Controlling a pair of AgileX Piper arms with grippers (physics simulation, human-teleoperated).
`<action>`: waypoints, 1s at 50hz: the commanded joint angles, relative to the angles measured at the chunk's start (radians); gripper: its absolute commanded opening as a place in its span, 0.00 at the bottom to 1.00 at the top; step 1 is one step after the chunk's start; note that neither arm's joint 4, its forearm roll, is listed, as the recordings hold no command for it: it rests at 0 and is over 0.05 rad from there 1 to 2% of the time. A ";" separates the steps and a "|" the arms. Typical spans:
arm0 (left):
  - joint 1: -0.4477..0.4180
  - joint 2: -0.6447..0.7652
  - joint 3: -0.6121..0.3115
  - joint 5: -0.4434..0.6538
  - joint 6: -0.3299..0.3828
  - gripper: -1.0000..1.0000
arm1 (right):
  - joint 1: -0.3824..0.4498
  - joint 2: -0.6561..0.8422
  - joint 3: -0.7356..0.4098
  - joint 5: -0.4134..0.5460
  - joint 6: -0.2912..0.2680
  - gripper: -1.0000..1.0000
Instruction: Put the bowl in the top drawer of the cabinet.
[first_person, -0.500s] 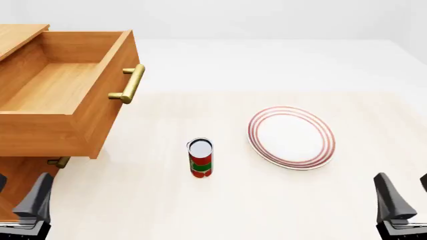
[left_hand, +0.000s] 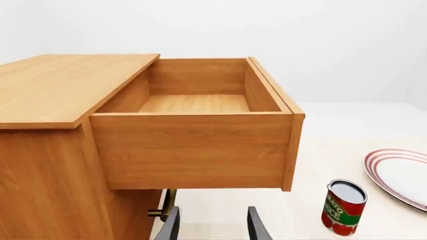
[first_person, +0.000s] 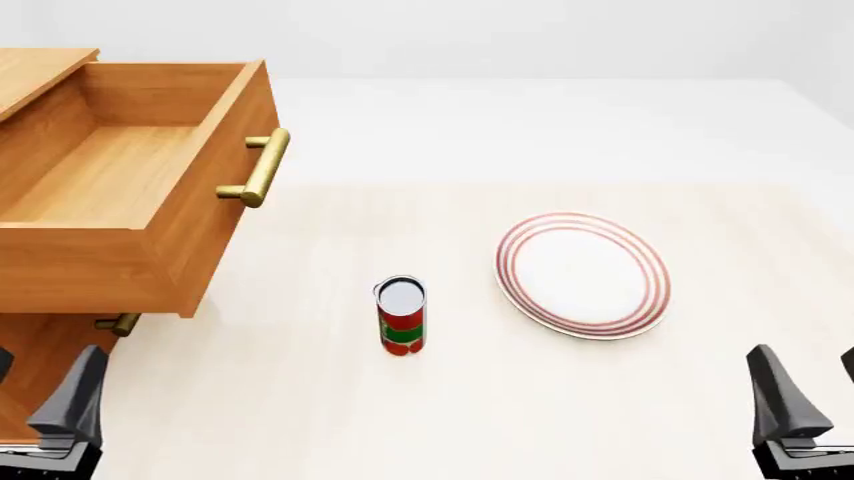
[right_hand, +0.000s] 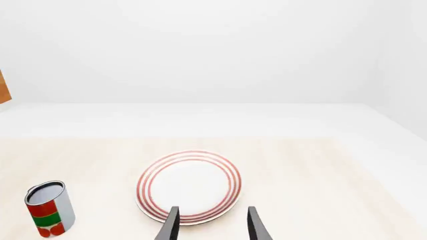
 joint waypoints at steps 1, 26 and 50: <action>-0.003 -0.001 0.001 0.003 -0.001 1.00 | 0.000 0.000 -0.002 0.002 0.000 1.00; -0.033 -0.002 0.000 0.019 -0.023 1.00 | 0.000 -0.002 -0.022 0.023 0.000 1.00; -0.187 0.000 -0.193 0.216 -0.074 1.00 | 0.000 -0.002 -0.022 0.023 0.000 1.00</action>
